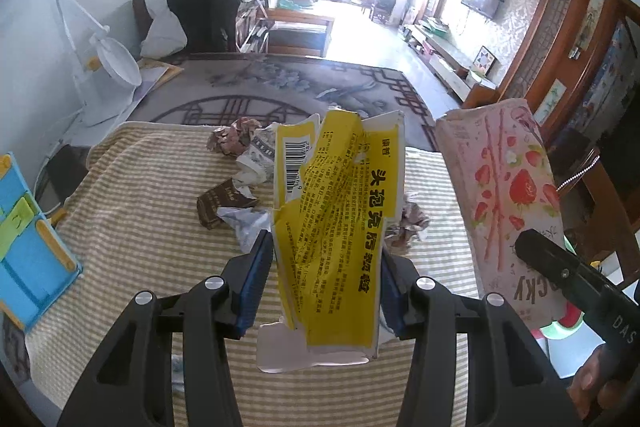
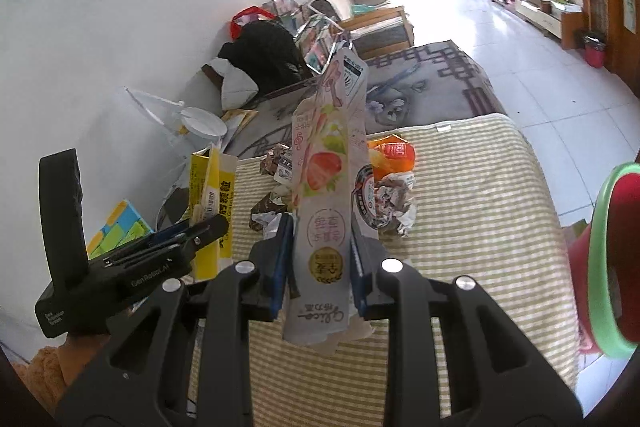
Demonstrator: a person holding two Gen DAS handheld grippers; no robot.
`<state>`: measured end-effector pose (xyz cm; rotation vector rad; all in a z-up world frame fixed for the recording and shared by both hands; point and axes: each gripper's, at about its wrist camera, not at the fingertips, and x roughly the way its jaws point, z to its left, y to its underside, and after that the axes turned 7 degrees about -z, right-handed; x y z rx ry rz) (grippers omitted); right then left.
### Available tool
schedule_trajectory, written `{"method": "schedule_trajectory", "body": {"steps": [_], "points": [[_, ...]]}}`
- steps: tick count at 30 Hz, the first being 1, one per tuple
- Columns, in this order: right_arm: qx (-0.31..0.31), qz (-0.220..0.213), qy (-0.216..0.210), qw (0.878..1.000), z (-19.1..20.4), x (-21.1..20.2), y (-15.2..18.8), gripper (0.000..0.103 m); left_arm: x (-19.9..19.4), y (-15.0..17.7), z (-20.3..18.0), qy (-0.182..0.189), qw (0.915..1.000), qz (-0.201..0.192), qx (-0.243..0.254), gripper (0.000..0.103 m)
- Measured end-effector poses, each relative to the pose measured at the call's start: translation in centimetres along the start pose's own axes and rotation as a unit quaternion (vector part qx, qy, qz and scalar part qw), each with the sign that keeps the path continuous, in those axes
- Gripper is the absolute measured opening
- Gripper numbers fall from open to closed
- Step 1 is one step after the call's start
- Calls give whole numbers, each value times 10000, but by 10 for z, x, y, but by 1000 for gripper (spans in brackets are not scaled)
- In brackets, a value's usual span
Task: Collect trash
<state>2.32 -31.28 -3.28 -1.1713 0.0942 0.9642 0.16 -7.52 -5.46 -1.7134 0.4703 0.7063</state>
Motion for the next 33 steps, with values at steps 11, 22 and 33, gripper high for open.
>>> {"method": "schedule_trajectory", "body": {"steps": [11,22,33], "points": [[12,13,-268,9996,-44,-30,-7,26,-9,11,-59,-104,9999,-32,50,46],[328,-294,-43,9990,-95,-67,-14,26,-1,9,-112,45,9997,1,239,46],[661,-602,286,9956,-143,-104,-15,26,5,9,-173,297,9968,-19,746,47]]}}
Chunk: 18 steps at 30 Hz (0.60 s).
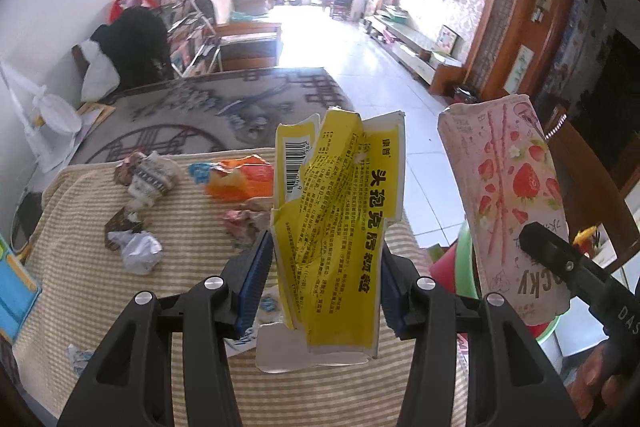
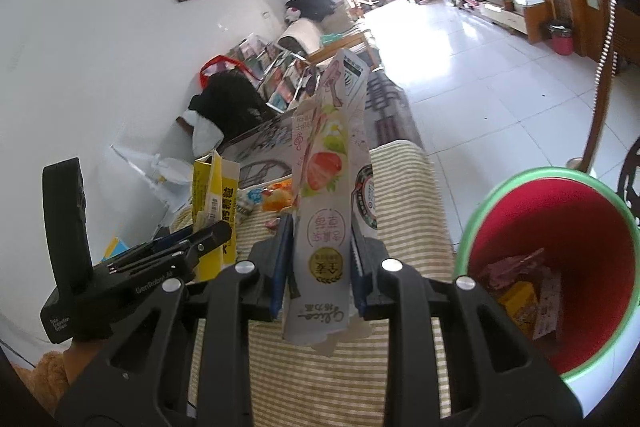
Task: Collect trash
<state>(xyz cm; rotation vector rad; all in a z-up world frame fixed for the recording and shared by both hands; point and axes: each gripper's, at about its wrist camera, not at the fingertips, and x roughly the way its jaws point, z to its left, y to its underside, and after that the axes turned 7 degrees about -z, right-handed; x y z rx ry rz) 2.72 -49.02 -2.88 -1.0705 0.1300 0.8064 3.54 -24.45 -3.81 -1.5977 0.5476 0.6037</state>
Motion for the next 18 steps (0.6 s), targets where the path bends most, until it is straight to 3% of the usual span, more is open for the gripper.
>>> {"method": "schedule_trajectory", "body": {"steps": [18], "points": [[452,-237,425,9978,-58,-20,-5,26,26,-6,-69,358,9984,217,374,47]]}}
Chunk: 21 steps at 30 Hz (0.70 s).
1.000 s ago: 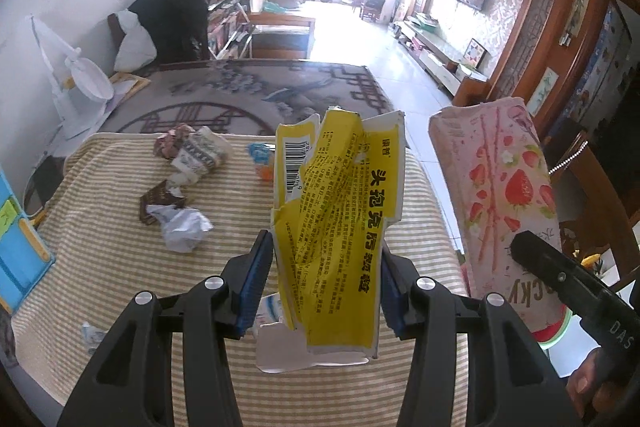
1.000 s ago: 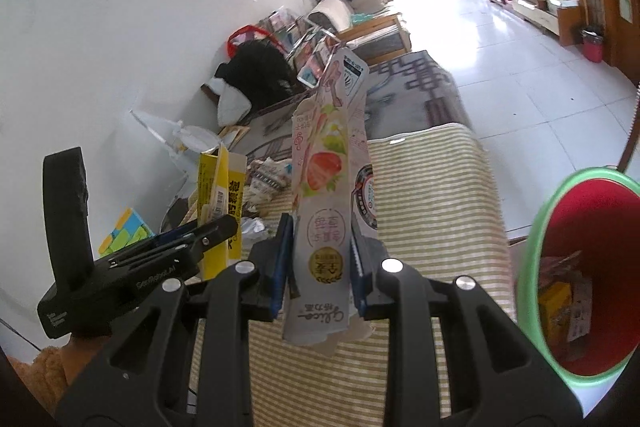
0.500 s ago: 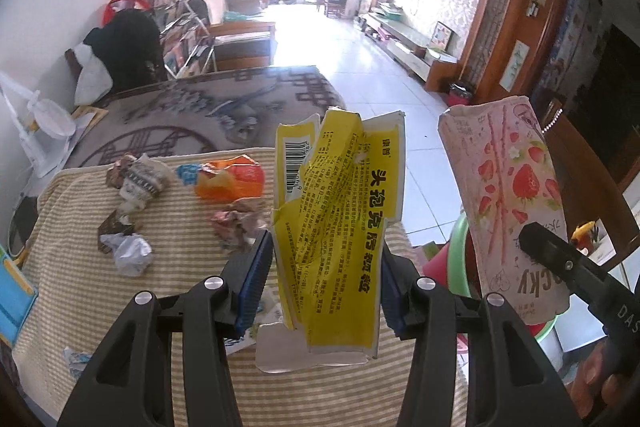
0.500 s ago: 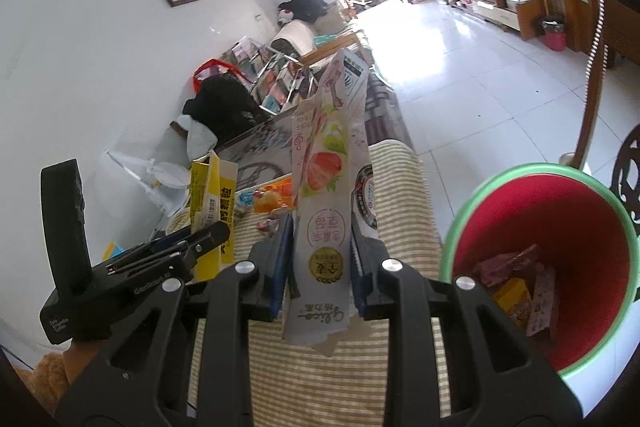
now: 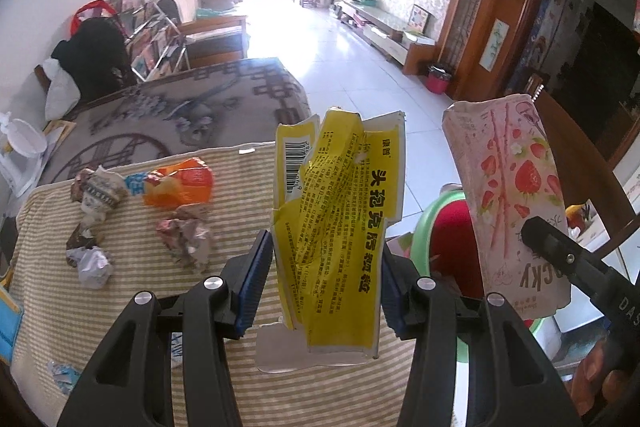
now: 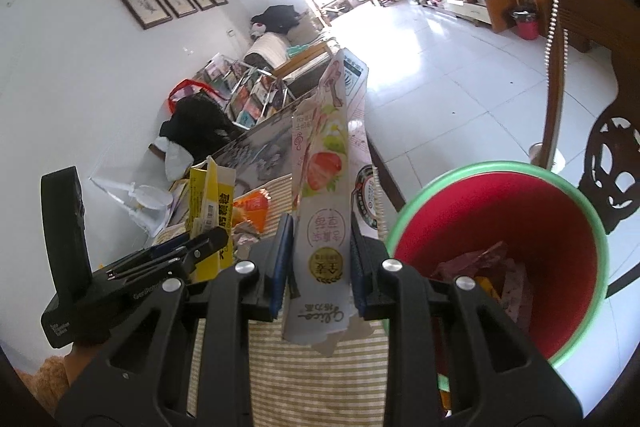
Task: Collect trash
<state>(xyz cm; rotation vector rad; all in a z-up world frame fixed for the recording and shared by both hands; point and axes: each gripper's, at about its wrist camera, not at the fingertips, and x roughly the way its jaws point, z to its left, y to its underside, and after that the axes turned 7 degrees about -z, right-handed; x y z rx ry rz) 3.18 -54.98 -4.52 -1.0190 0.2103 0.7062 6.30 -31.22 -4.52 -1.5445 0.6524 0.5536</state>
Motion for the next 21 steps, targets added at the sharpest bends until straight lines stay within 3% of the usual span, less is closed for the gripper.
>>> {"method": "schedule_trajectory", "body": {"steps": [21], "points": [[825,-42,1111,9904,-85,-44,13,27,25,4,-77,740,9948,421,556,47]]}}
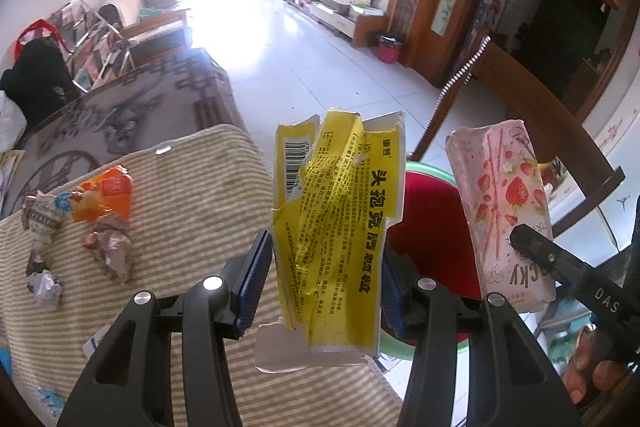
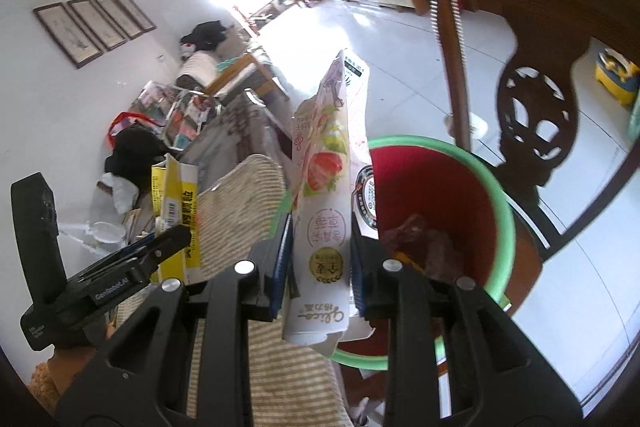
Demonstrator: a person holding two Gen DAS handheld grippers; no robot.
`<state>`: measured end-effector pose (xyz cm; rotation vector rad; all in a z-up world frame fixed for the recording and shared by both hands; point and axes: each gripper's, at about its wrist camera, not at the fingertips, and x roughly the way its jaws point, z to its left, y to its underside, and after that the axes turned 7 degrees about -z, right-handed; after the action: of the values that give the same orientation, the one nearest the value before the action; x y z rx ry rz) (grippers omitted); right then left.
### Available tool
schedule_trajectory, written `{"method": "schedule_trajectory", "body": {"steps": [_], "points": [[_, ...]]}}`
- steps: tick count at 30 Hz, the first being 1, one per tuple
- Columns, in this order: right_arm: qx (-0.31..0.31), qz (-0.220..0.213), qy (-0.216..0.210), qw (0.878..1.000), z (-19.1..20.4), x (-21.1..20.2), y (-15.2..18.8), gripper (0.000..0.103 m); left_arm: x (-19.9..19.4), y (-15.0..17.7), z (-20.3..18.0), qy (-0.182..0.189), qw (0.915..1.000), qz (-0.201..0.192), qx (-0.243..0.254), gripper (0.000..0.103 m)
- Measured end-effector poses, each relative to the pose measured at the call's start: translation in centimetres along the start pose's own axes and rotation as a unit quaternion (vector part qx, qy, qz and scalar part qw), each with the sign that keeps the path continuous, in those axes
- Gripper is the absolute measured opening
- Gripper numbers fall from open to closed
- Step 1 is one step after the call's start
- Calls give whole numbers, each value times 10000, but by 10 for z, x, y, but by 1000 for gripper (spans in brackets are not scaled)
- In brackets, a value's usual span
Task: Collect trash
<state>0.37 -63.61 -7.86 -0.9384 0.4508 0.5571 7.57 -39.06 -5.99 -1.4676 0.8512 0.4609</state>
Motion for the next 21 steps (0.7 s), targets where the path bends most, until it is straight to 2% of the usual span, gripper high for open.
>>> {"method": "schedule_trajectory", "body": {"steps": [2,4,5,8,11,13,16,19,21], "points": [[53,54,47,10000,-6,2,2,28,4,0,-3,68,10000,32,20,47],[163,197,231,9994,-13,8,4,51,11,-1,-8,232,9997,95,38,48],[296,132,363,9988,-19,6,5,64,16,-2,-12,304,9994,156,61,48],[467,-90,470,9978,-27,-4,0,64,32,-5,-25,541,9980,298,134,48],[445,-461,650,9958,-29,-23,-5,65,53,-7,-45,935,9933,610,292,51],[444,-629,724,9944,-29,-33,-7,66,60,-7,-57,955,9920,717,398,58],[456,-814,805,9924,-28,-45,-10,69,44,-11,-59,951,9936,516,335,73],[552,-936,756,9912,-25,-47,-19,69,21,-16,-46,877,9950,253,416,77],[483,-956,647,9921,-16,-42,-19,72,10,-15,-34,628,9965,11,556,80]]}}
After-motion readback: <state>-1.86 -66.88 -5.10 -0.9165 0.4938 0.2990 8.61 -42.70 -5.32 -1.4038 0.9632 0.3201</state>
